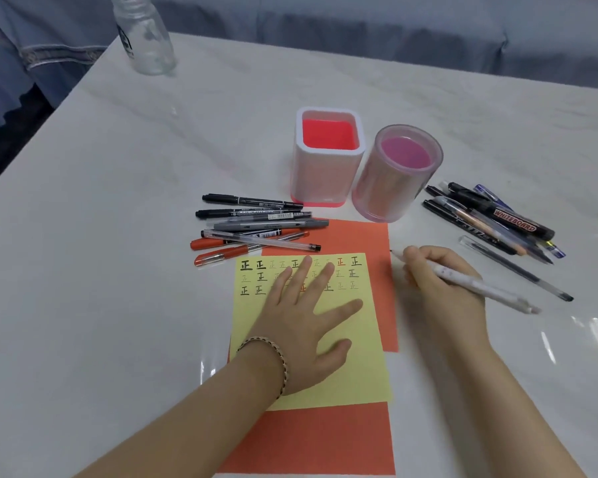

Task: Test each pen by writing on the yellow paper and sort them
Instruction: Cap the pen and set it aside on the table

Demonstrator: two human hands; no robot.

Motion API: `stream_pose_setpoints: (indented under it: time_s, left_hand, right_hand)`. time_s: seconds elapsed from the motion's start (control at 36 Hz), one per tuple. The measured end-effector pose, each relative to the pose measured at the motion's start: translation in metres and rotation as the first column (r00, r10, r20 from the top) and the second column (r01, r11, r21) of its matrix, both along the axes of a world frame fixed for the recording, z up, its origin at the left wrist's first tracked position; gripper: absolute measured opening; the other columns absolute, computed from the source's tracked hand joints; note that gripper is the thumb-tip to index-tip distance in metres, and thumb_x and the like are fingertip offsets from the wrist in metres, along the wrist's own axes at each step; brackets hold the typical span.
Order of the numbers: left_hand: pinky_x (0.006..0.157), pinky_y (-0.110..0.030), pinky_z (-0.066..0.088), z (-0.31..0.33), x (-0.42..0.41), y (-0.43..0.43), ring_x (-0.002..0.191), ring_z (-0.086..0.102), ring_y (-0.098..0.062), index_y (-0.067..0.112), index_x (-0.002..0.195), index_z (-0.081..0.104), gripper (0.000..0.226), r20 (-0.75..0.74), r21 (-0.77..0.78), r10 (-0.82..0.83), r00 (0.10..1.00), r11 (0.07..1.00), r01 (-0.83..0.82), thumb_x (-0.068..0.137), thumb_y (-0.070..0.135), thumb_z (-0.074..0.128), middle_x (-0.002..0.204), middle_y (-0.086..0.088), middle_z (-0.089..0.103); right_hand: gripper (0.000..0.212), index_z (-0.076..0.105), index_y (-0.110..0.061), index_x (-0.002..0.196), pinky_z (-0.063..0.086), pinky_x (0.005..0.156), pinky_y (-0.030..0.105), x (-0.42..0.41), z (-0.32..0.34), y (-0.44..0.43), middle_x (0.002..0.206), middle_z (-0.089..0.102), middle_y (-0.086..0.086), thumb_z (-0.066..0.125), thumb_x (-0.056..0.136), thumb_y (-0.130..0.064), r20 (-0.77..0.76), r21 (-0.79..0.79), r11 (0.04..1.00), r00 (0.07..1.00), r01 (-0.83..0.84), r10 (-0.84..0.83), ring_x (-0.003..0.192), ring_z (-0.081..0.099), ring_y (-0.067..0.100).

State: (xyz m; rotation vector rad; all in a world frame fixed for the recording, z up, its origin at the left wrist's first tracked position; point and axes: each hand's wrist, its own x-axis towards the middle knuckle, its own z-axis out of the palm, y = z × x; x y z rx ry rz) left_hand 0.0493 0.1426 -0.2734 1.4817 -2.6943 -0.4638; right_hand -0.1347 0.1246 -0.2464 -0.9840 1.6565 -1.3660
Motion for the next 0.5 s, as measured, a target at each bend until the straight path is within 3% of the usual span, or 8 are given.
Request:
stream_pose_setpoints:
  time_s: [0.08, 0.14, 0.17, 0.22, 0.28, 0.33, 0.39, 0.5]
  left_hand:
    - [0.11, -0.043, -0.017, 0.003, -0.001, -0.001, 0.135, -0.032, -0.022, 0.056, 0.138, 0.007, 0.062, 0.042, 0.02, -0.005, 0.999, 1.0, 0.004, 0.076, 0.061, 0.003, 0.152, 0.005, -0.02]
    - [0.11, -0.043, -0.017, 0.003, -0.002, -0.001, 0.134, -0.033, -0.022, 0.057, 0.137, 0.005, 0.062, 0.065, 0.016, -0.017, 0.998, 1.0, 0.016, 0.075, 0.061, 0.0, 0.151, 0.005, -0.023]
    - [0.11, -0.043, -0.017, 0.004, -0.001, -0.001, 0.134, -0.033, -0.022, 0.057, 0.137, 0.005, 0.062, 0.07, 0.008, -0.024, 0.997, 1.0, 0.024, 0.075, 0.062, 0.0, 0.151, 0.006, -0.023]
    - [0.11, -0.043, -0.013, 0.002, -0.001, -0.001, 0.138, -0.025, -0.026, 0.056, 0.137, 0.01, 0.06, 0.075, -0.017, -0.024, 0.997, 1.0, 0.026, 0.078, 0.061, 0.005, 0.152, 0.003, -0.017]
    - [0.108, -0.045, 0.003, 0.003, 0.0, -0.002, 0.141, 0.004, -0.034, 0.052, 0.134, 0.029, 0.053, 0.083, -0.026, -0.021, 0.996, 0.999, 0.023, 0.083, 0.058, 0.022, 0.154, -0.006, 0.013]
    - [0.102, -0.047, 0.015, -0.001, -0.001, -0.002, 0.135, 0.027, -0.037, 0.047, 0.129, 0.041, 0.047, 0.071, -0.045, -0.01, 0.997, 0.999, 0.013, 0.083, 0.055, 0.033, 0.145, -0.009, 0.036]
    - [0.101, -0.046, 0.016, -0.002, -0.001, -0.002, 0.133, 0.031, -0.037, 0.046, 0.128, 0.042, 0.046, 0.062, -0.064, -0.011, 0.998, 0.998, 0.014, 0.083, 0.055, 0.035, 0.143, -0.009, 0.04]
    - [0.103, -0.045, 0.014, -0.003, 0.0, -0.002, 0.136, 0.025, -0.037, 0.047, 0.13, 0.04, 0.047, 0.05, -0.051, -0.019, 0.999, 0.998, 0.021, 0.084, 0.056, 0.032, 0.146, -0.009, 0.035]
  right_hand:
    - [0.036, 0.072, -0.03, 0.08, 0.045, 0.086, 0.026, -0.016, 0.01, 0.007, 0.096, 0.07, -0.01, 0.043, 0.089, -0.051, -0.041, 0.045, 0.992, 0.992, -0.12, 0.122, 0.09, 0.063, 0.002]
    - [0.038, 0.073, -0.03, 0.074, 0.041, 0.091, 0.029, -0.023, 0.02, 0.01, 0.101, 0.068, -0.008, 0.041, 0.085, -0.049, -0.032, 0.032, 0.992, 0.992, -0.125, 0.126, 0.1, 0.06, 0.006]
    - [0.034, 0.071, -0.025, 0.068, 0.042, 0.086, 0.028, -0.025, 0.025, 0.011, 0.089, 0.069, -0.008, 0.046, 0.085, -0.04, -0.026, 0.009, 0.994, 0.994, -0.105, 0.105, 0.091, 0.062, 0.008]
    - [0.029, 0.06, -0.017, 0.064, 0.043, 0.062, 0.025, -0.027, 0.035, 0.013, 0.051, 0.055, -0.008, 0.052, 0.091, -0.022, 0.019, -0.02, 0.999, 0.999, -0.05, 0.051, 0.054, 0.053, 0.008]
    - [0.035, 0.044, -0.015, 0.061, 0.027, 0.04, 0.019, -0.027, 0.042, 0.015, 0.039, 0.032, -0.01, 0.048, 0.095, -0.025, 0.134, 0.026, 0.999, 0.99, -0.047, 0.043, 0.036, 0.028, 0.007]
    - [0.048, 0.032, -0.02, 0.055, 0.015, 0.036, 0.015, -0.027, 0.047, 0.017, 0.04, 0.022, -0.011, 0.046, 0.086, -0.054, 0.217, 0.12, 0.987, 0.973, -0.108, 0.08, 0.036, 0.016, 0.006]
    - [0.063, 0.025, -0.022, 0.047, 0.007, 0.038, 0.016, -0.026, 0.048, 0.02, 0.041, 0.017, -0.009, 0.036, 0.072, -0.079, 0.192, 0.16, 0.966, 0.966, -0.203, 0.171, 0.038, 0.01, 0.007]
    - [0.065, 0.017, -0.023, 0.042, 0.005, 0.041, 0.023, -0.023, 0.046, 0.022, 0.042, 0.013, -0.006, 0.021, 0.068, -0.083, 0.045, 0.192, 0.931, 0.951, -0.31, 0.307, 0.041, 0.007, 0.01]
